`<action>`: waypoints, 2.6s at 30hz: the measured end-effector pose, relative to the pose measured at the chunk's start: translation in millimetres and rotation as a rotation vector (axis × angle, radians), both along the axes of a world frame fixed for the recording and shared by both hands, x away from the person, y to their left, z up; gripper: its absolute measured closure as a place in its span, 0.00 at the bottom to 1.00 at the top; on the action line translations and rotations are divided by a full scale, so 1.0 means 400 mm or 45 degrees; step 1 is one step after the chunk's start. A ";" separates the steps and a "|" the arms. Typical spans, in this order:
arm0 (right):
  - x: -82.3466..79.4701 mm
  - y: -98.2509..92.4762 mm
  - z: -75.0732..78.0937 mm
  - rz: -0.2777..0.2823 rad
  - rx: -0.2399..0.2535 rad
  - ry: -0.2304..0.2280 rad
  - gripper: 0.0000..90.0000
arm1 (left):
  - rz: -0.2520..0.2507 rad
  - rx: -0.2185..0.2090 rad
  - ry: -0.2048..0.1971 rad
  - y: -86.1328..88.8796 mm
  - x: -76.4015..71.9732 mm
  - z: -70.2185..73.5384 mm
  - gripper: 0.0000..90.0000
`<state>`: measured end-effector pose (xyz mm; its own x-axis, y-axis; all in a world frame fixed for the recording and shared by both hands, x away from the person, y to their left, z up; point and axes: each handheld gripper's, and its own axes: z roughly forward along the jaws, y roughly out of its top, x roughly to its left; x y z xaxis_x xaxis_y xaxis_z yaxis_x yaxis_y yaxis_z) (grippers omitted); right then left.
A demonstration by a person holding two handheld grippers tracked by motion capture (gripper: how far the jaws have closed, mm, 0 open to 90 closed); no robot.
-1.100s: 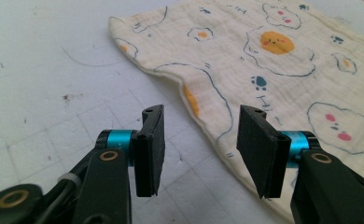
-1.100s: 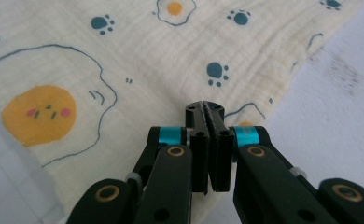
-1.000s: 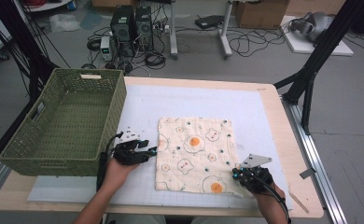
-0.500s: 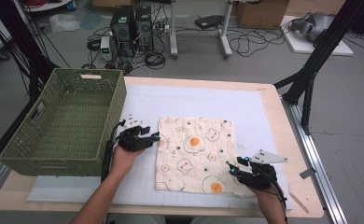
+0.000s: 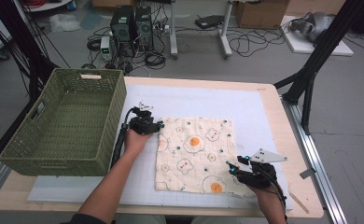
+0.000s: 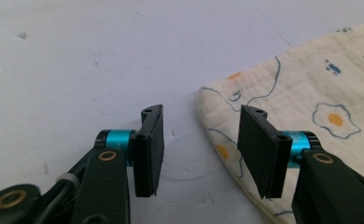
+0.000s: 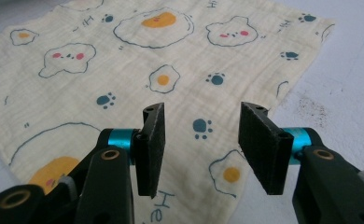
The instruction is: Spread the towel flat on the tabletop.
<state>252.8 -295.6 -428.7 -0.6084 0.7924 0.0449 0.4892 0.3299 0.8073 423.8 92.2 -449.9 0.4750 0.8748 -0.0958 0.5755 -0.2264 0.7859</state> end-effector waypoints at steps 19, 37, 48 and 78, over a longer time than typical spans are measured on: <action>0.011 0.002 -0.003 0.005 -0.004 -0.006 0.55 | 0.089 0.084 -0.093 0.008 0.023 0.015 0.60; 0.314 0.021 0.001 -0.130 -0.051 0.024 0.62 | 0.012 -0.059 -0.062 0.045 -0.048 0.020 0.52; 0.425 0.066 -0.041 -0.176 -0.157 0.083 0.96 | -0.022 -0.049 -0.042 0.048 -0.063 0.029 0.51; 0.150 -0.057 0.019 -0.148 -0.080 -0.046 0.64 | -0.060 0.099 -0.054 -0.054 0.042 0.000 0.64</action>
<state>312.9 -318.4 -421.0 -0.5127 0.8581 -0.0277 0.4978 0.3234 0.8048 440.6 70.4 -449.9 0.5181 0.8553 -0.0079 0.5296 -0.3135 0.7882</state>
